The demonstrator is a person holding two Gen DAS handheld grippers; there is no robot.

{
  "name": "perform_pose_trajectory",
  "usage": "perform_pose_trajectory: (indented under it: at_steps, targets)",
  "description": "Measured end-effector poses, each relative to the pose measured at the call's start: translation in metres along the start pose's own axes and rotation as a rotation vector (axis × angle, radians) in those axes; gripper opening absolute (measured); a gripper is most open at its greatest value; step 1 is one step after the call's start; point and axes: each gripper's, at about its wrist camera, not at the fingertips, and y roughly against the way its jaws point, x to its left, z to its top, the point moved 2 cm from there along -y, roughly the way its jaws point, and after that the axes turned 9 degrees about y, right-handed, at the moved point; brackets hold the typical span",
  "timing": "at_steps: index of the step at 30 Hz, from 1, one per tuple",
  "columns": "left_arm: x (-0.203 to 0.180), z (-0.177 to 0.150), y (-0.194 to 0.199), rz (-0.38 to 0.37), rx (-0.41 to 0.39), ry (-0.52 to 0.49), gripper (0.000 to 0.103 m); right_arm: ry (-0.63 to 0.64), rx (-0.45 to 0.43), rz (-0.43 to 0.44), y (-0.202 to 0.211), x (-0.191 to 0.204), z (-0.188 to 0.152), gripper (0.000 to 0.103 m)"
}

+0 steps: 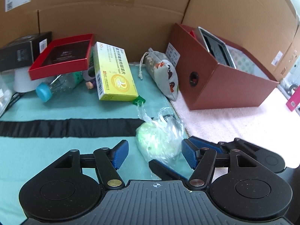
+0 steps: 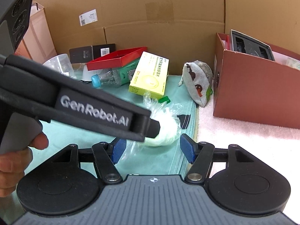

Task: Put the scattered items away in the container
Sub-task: 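Close the left tool on the plastic-wrapped ball while the right tool grips it, then lift the wrapped ball and carry it over the red container with both tools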

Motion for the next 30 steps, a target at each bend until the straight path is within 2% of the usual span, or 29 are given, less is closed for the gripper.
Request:
perform_pose_trajectory:
  at_steps: [13,17,19,26,30]
  targets:
    - [0.007,0.008,-0.028,-0.031,0.061,-0.011,0.064,0.000,0.022,0.018,-0.028,-0.010,0.008,0.065]
    - [0.010,0.009,-0.030,-0.038,0.060,-0.011,0.063,0.006,0.023,0.031,-0.030,-0.009,0.008,0.062]
    - [0.009,0.008,-0.031,-0.036,0.059,-0.017,0.059,0.010,0.024,0.032,-0.030,-0.008,0.008,0.062]
    - [0.007,0.006,-0.032,-0.025,0.055,-0.032,0.059,0.034,0.036,0.021,-0.033,-0.005,0.009,0.065]
    - [0.005,0.003,-0.029,-0.010,0.053,-0.049,0.052,0.038,0.036,0.016,-0.031,-0.003,0.008,0.064]
